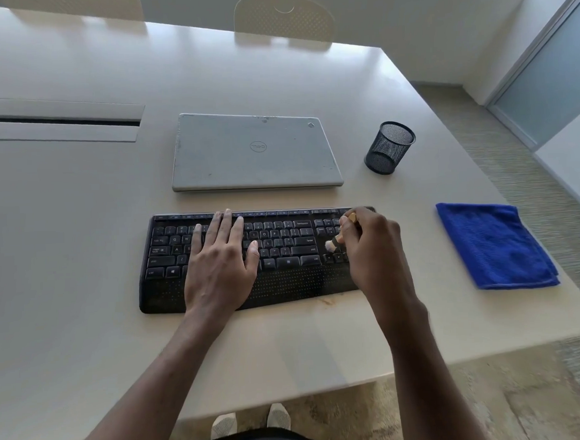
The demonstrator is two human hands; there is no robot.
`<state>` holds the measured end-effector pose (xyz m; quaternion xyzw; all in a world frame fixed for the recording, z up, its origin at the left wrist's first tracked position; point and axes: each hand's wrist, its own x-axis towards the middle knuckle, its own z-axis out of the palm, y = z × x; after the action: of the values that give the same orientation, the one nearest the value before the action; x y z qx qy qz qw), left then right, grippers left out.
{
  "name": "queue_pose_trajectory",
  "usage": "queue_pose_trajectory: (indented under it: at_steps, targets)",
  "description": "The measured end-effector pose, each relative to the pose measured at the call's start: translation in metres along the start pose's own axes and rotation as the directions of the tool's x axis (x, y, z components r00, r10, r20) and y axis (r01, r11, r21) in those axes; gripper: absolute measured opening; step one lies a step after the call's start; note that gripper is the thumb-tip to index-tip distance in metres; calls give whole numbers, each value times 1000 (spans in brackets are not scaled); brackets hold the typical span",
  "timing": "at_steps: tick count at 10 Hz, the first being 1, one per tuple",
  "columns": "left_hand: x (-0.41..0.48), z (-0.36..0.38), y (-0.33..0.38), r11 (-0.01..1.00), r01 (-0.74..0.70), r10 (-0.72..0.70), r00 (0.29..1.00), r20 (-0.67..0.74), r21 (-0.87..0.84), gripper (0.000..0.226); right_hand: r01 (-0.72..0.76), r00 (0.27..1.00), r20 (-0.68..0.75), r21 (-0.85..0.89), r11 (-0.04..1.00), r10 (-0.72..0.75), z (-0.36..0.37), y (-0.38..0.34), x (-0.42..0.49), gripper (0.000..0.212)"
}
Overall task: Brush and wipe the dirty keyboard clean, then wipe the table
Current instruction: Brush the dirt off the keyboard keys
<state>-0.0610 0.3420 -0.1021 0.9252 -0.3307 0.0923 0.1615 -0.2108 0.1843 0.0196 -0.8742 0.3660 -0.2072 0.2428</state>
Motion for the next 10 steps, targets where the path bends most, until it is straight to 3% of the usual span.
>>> queue_pose_trajectory:
  at_steps: [3,5,7,9,10]
  targets:
    - [1,-1,0,1000,1,-1,1000,9,11,68,18,999,-49,36,999,-16,-1,-3,-5,25]
    - [0,-1,1,1000,1,-1,1000,3,3,67,-10,1000,17,1,1000,10,5,3,-9,25]
    - [0,0,1,1000,5,-5,1000,-2,0,67,35,998,-48,55,998,-32,2,-3,-8,23]
    - [1,0,1,1000,7,-7,1000,-3,3,67,22,999,46,13,1000,-23,-2,5,-16,24]
    - [0,-1,2,1000,8,-8,1000,-5,4,66,44,999,-19,47,998,-43,-4,6,-13,23]
